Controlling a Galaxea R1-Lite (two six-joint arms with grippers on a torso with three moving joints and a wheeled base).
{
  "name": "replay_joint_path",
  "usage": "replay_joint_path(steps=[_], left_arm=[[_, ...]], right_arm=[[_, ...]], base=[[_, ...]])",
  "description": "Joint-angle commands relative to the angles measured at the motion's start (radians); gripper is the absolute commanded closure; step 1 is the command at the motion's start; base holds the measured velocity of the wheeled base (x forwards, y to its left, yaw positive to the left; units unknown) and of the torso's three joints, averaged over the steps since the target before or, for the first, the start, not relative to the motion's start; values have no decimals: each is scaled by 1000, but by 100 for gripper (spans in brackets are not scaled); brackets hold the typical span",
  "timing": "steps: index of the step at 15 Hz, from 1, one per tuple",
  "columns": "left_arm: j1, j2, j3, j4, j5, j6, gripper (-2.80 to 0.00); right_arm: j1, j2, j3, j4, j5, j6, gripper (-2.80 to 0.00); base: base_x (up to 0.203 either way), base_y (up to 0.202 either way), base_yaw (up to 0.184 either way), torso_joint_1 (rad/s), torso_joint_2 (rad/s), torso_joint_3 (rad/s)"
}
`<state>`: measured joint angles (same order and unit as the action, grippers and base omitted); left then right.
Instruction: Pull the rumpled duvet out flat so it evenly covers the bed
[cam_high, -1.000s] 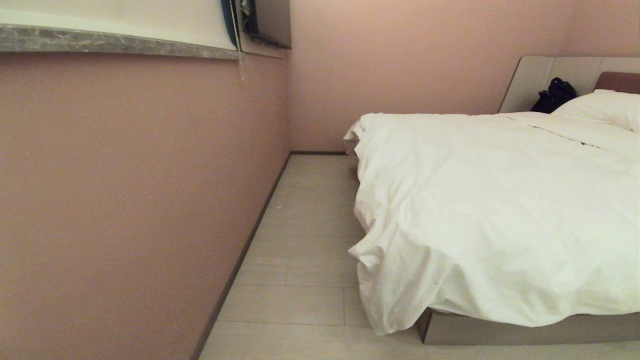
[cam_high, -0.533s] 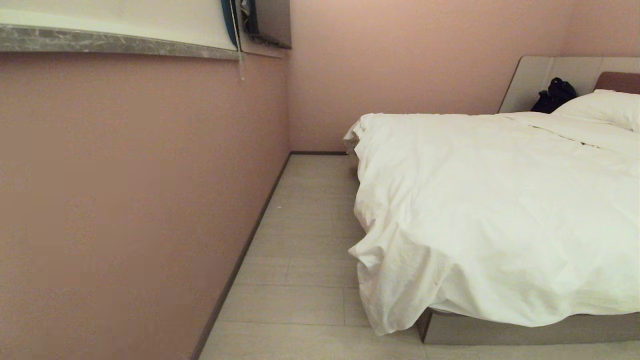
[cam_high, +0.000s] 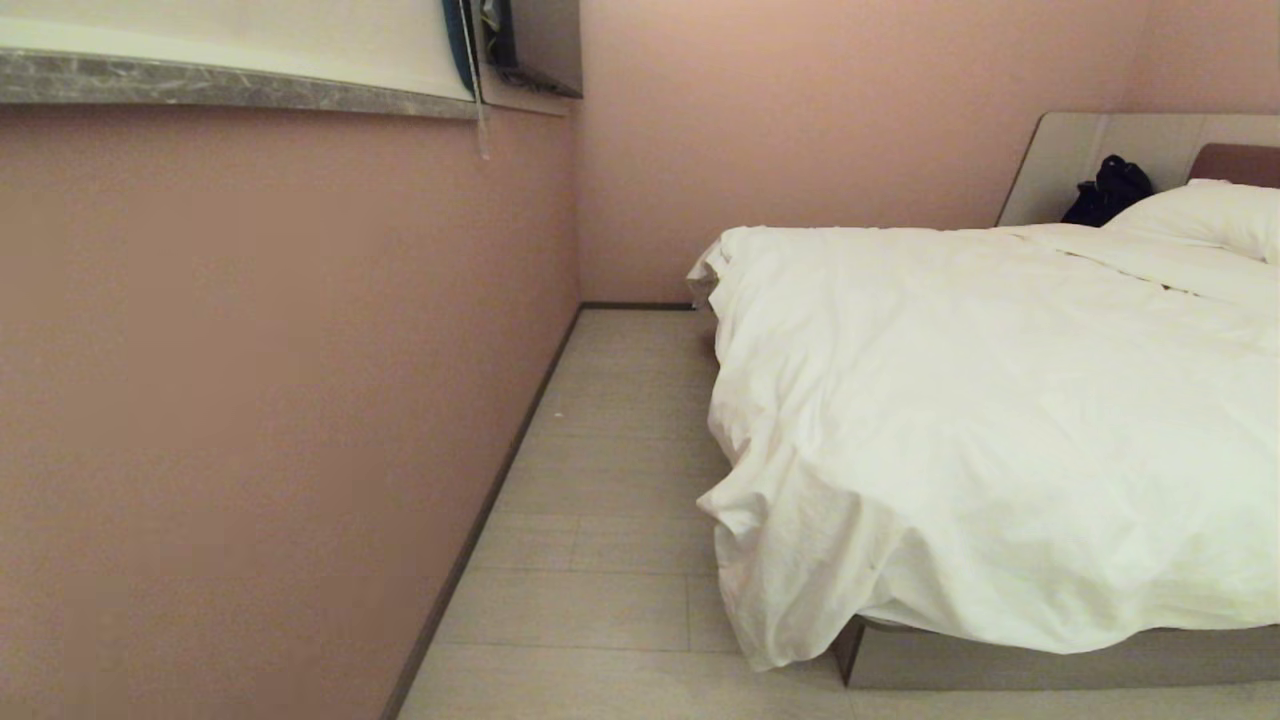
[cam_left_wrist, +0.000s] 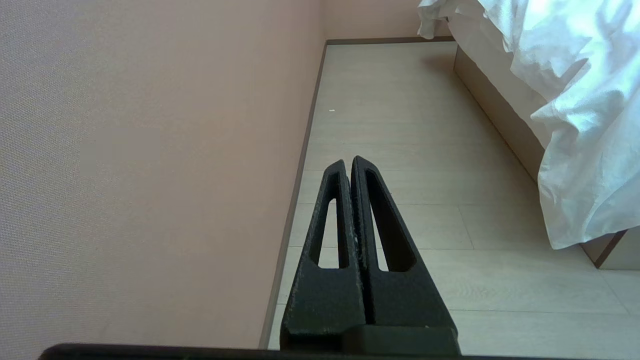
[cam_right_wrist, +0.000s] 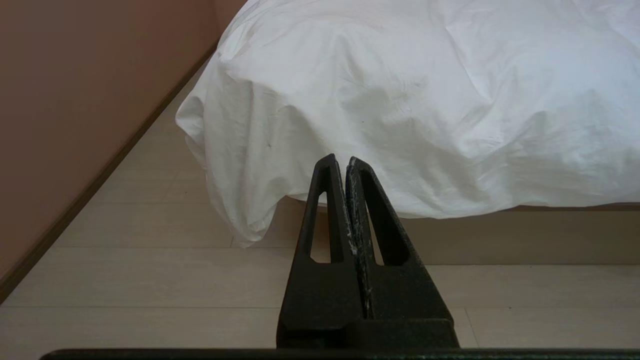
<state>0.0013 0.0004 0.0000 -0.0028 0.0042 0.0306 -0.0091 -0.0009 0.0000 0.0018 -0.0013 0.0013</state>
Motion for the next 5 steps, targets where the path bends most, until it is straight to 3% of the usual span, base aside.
replay_joint_path(steps=[1, 5], left_arm=[[0, 0, 0, 0, 0, 0, 0], [0, 0, 0, 0, 0, 0, 0]], right_arm=[[0, 2, 0, 0, 0, 0, 0], [0, 1, 0, 0, 0, 0, 0]], base=[[0, 0, 0, 0, 0, 0], [0, 0, 0, 0, 0, 0]])
